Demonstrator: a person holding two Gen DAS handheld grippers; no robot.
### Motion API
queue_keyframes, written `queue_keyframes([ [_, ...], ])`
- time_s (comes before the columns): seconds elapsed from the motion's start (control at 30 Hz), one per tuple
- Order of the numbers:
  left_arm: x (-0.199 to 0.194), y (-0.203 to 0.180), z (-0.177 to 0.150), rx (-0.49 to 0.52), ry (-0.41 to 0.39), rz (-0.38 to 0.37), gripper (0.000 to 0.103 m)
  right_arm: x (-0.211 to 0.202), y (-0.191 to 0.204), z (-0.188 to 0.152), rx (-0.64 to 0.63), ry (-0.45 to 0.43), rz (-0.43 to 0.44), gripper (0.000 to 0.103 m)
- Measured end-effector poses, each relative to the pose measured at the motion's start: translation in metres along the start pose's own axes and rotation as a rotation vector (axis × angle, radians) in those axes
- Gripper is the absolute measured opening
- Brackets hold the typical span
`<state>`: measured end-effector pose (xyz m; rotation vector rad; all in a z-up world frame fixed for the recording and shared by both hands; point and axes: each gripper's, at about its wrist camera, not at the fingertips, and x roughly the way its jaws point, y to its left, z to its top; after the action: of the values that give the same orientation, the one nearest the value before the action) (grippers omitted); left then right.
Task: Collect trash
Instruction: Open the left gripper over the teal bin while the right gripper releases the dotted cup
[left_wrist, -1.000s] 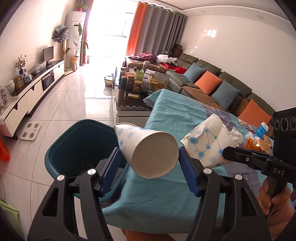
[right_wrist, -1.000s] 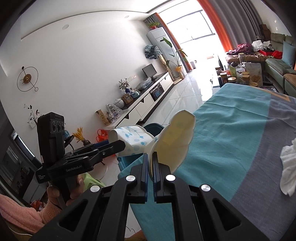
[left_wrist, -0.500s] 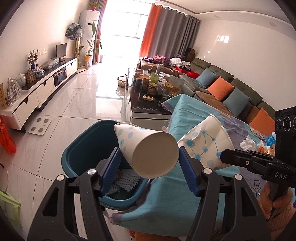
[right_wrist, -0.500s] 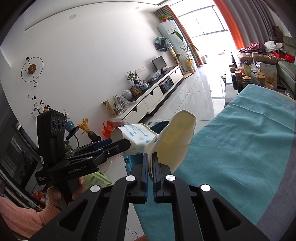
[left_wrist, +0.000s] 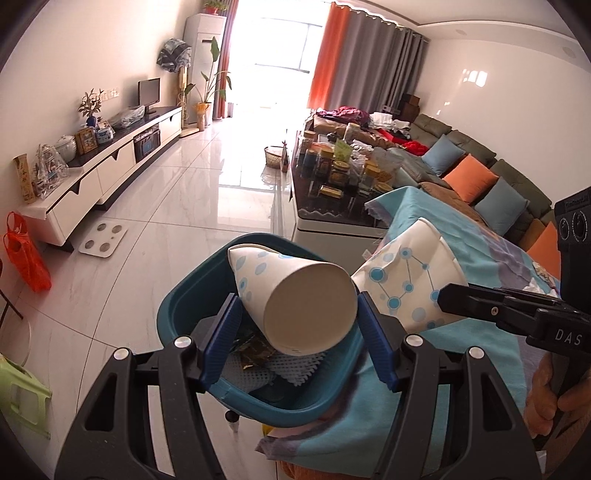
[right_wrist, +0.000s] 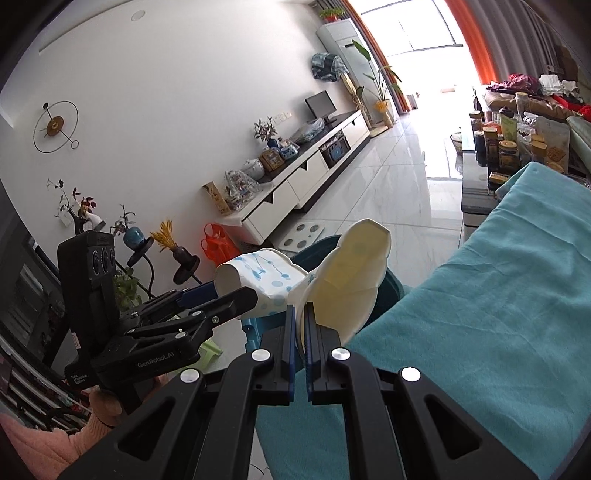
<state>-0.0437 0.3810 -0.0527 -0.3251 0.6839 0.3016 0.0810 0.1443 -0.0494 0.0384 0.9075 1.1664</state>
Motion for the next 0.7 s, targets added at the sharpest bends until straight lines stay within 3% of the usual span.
queue_keyframes([
  [0.7, 0.061, 0.017, -0.013, -0.080, 0.112, 0.013, 0.062, 0.069, 0.002, 0.013, 0.047, 0.156, -0.053, 0.010],
])
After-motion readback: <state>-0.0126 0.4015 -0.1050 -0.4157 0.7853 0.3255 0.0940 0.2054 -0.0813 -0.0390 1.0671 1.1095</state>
